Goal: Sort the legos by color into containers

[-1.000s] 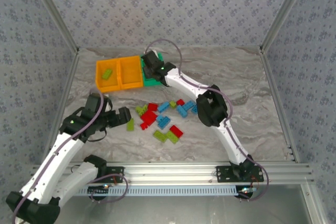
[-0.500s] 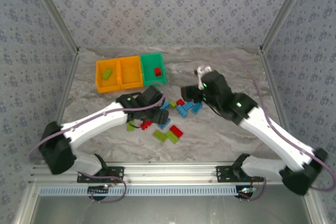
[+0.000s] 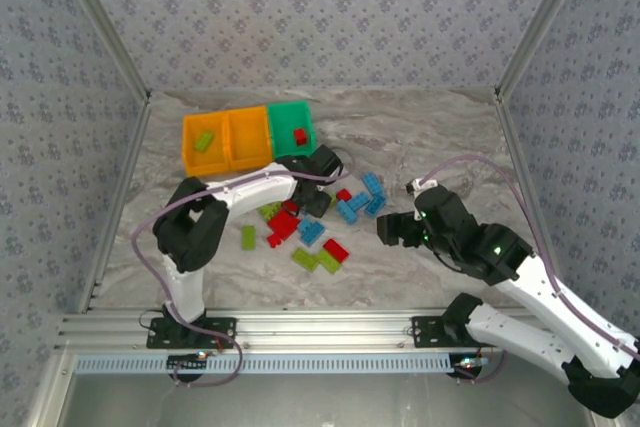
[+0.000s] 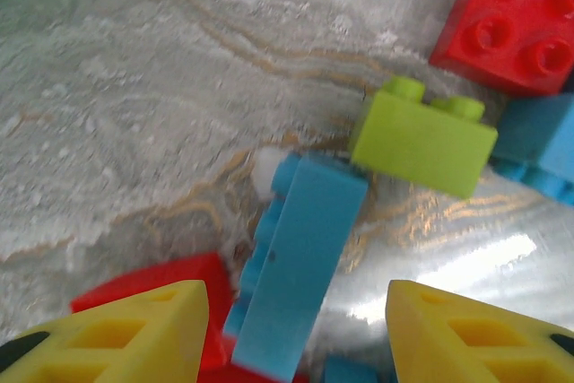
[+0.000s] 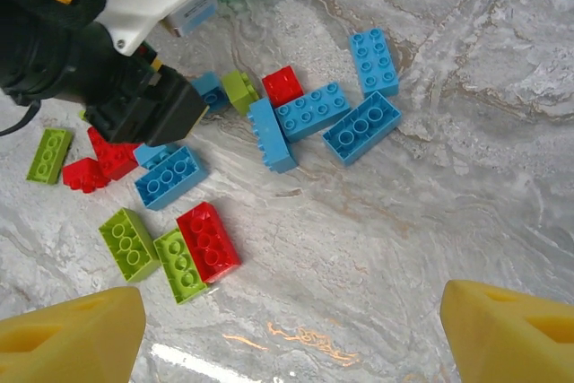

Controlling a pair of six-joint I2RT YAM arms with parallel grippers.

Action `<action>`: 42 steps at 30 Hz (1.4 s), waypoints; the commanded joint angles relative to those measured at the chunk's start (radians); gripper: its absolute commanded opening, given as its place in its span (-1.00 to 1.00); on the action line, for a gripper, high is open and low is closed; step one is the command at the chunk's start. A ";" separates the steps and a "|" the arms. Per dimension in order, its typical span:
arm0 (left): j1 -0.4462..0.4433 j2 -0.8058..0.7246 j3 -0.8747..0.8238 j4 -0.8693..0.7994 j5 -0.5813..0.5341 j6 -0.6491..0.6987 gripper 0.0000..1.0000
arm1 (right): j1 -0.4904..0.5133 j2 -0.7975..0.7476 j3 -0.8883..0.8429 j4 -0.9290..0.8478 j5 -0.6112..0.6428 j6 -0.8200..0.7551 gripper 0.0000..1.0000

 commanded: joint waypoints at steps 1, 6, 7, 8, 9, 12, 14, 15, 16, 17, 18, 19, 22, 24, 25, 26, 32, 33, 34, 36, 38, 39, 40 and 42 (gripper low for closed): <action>0.007 0.035 0.025 0.047 0.007 0.046 0.02 | 0.007 0.015 0.007 -0.013 0.001 0.028 0.77; 0.009 0.090 0.041 0.053 0.019 0.030 -0.28 | 0.010 0.021 -0.003 0.010 -0.013 0.040 0.78; 0.008 0.094 0.039 0.053 0.018 0.026 -0.31 | 0.010 0.021 -0.006 0.017 -0.024 0.040 0.78; 0.010 0.095 0.035 0.054 0.018 0.021 -0.37 | 0.010 0.022 -0.007 0.024 -0.036 0.043 0.78; 0.010 0.090 0.031 0.056 0.019 0.017 -0.47 | 0.010 0.022 -0.007 0.031 -0.046 0.045 0.78; 0.009 0.028 0.007 0.067 0.013 -0.001 -0.61 | 0.012 0.027 -0.003 0.050 -0.062 0.052 0.78; 0.013 -0.061 -0.017 0.076 -0.006 -0.019 -0.63 | 0.013 0.030 0.001 0.053 -0.058 0.054 0.78; 0.021 -0.103 -0.026 0.082 -0.016 -0.029 -0.64 | 0.013 0.032 0.002 0.054 -0.056 0.055 0.78; 0.036 -0.156 -0.039 0.091 -0.031 -0.039 -0.64 | 0.013 0.033 0.002 0.054 -0.049 0.057 0.78; 0.061 -0.204 -0.049 0.098 -0.052 -0.054 -0.63 | 0.014 0.035 0.003 0.053 -0.046 0.058 0.79; 0.088 -0.238 -0.055 0.101 -0.071 -0.066 -0.63 | 0.014 0.035 0.003 0.054 -0.043 0.058 0.78; 0.126 -0.269 -0.057 0.105 -0.092 -0.081 -0.63 | 0.015 0.037 0.003 0.054 -0.041 0.058 0.78; 0.280 -0.282 -0.026 0.094 -0.136 -0.145 -0.63 | 0.016 0.040 -0.002 0.054 -0.038 0.063 0.78; 0.372 -0.247 0.009 0.096 -0.138 -0.175 -0.64 | 0.018 0.040 -0.005 0.057 -0.038 0.068 0.78; 0.415 -0.214 0.040 0.095 -0.129 -0.186 -0.64 | 0.018 0.039 -0.007 0.056 -0.037 0.070 0.78; 0.449 -0.173 0.083 0.084 -0.112 -0.188 -0.64 | 0.018 0.039 -0.007 0.055 -0.036 0.073 0.78; 0.527 0.102 0.389 -0.037 -0.053 -0.152 -0.60 | 0.031 0.025 -0.009 0.032 -0.015 0.088 0.78; 0.534 0.129 0.420 -0.051 -0.035 -0.152 -0.57 | 0.034 0.023 -0.010 0.029 -0.013 0.089 0.79; 0.540 0.153 0.448 -0.069 -0.010 -0.150 -0.53 | 0.038 0.018 -0.014 0.025 -0.008 0.094 0.78; 0.547 0.179 0.470 -0.059 0.019 -0.149 -0.36 | 0.039 0.008 -0.023 0.018 0.000 0.102 0.79; 0.550 0.186 0.487 -0.071 0.024 -0.152 -0.20 | 0.040 0.000 -0.032 0.019 0.005 0.114 0.79; 0.549 0.177 0.487 -0.076 0.025 -0.154 -0.18 | 0.041 -0.002 -0.034 0.018 0.008 0.115 0.79; 0.549 0.159 0.476 -0.075 0.031 -0.154 -0.17 | 0.039 -0.001 -0.036 0.020 0.010 0.115 0.79; 0.548 0.095 0.425 -0.052 0.050 -0.155 -0.16 | 0.038 0.005 -0.043 0.029 0.017 0.115 0.80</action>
